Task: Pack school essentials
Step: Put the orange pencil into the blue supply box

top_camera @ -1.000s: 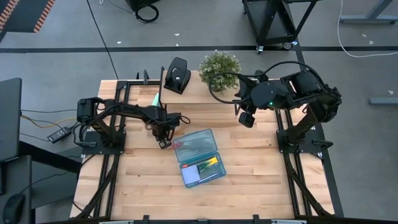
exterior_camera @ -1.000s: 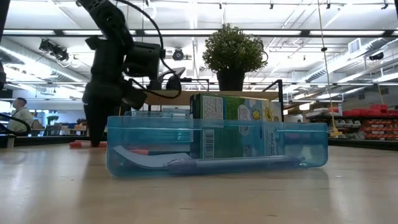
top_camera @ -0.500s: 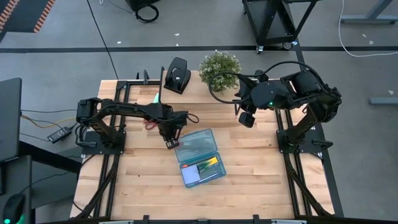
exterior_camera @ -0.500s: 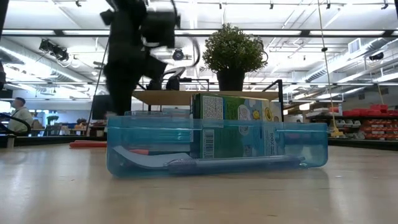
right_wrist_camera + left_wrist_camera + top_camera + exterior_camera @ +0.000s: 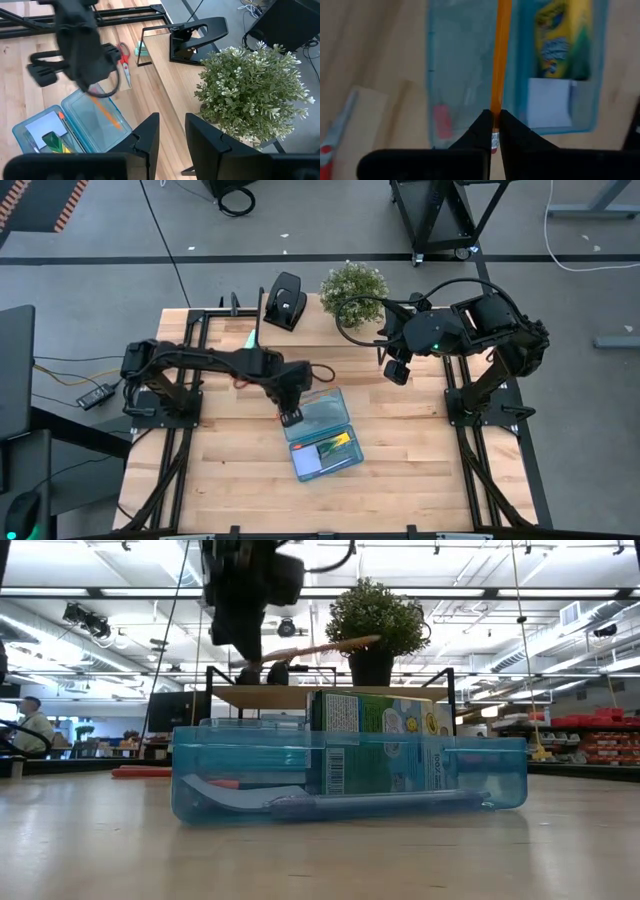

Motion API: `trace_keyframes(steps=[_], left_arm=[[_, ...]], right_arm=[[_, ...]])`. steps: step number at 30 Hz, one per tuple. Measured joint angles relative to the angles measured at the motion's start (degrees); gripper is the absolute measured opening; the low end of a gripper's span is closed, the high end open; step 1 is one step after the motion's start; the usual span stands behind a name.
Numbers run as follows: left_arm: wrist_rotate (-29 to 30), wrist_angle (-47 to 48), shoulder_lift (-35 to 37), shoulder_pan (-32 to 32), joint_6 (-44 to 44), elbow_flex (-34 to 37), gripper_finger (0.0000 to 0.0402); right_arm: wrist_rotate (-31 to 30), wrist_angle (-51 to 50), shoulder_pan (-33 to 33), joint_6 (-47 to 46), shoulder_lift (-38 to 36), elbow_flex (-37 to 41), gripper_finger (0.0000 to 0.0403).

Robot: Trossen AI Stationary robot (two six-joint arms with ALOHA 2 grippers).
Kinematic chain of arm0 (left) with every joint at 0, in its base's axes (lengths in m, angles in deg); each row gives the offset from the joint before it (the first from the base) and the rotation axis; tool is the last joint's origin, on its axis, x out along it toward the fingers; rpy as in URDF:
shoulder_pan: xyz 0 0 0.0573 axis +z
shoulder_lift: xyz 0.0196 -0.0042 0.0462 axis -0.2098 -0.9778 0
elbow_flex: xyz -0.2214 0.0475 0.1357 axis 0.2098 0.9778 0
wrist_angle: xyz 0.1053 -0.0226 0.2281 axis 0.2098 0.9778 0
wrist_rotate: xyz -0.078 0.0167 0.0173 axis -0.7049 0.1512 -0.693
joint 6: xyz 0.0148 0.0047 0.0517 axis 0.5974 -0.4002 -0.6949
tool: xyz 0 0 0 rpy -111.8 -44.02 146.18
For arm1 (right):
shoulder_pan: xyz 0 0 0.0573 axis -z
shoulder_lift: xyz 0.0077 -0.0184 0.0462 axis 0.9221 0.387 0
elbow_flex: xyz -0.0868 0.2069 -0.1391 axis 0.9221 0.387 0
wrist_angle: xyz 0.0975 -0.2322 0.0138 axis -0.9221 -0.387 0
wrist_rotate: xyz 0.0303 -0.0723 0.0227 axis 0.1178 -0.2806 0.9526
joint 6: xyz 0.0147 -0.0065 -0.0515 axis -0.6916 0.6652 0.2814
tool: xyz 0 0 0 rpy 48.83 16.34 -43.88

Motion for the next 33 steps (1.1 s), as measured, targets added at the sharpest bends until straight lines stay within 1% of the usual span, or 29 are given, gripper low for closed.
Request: trace_keyframes(steps=[4, 8, 19, 24, 29, 33], left_arm=[[-0.3, -1.0, -0.2, -3.2, 2.3, 0.0, 0.0016], [-0.4, -1.7, -0.6, -5.8, 4.4, 0.1, 0.0022], [-1.9, -6.9, -5.3, -11.3, 9.6, 0.1, 0.0030], [-3.8, -9.1, -7.6, -12.9, 12.8, 0.1, 0.0034], [-4.0, -9.8, -9.6, -13.7, 16.2, 0.1, 0.0031], [-4.5, -10.6, -11.5, -13.8, 19.0, 0.1, 0.0038]], right_arm=[[0.0, 0.0, 0.0, 0.0, 0.0, 0.0, 0.0101], [0.0, 0.0, 0.0, -1.7, 0.0, 0.0, 0.0101], [1.5, 0.0, 0.0, -8.3, 0.0, 0.0, 0.0101], [2.2, 0.0, 0.0, -8.6, 0.0, 0.0, 0.0101], [2.2, 0.0, 0.0, -8.2, 0.0, 0.0, 0.0101], [2.4, 0.0, -0.1, -8.0, 0.0, 0.0, 0.0101]])
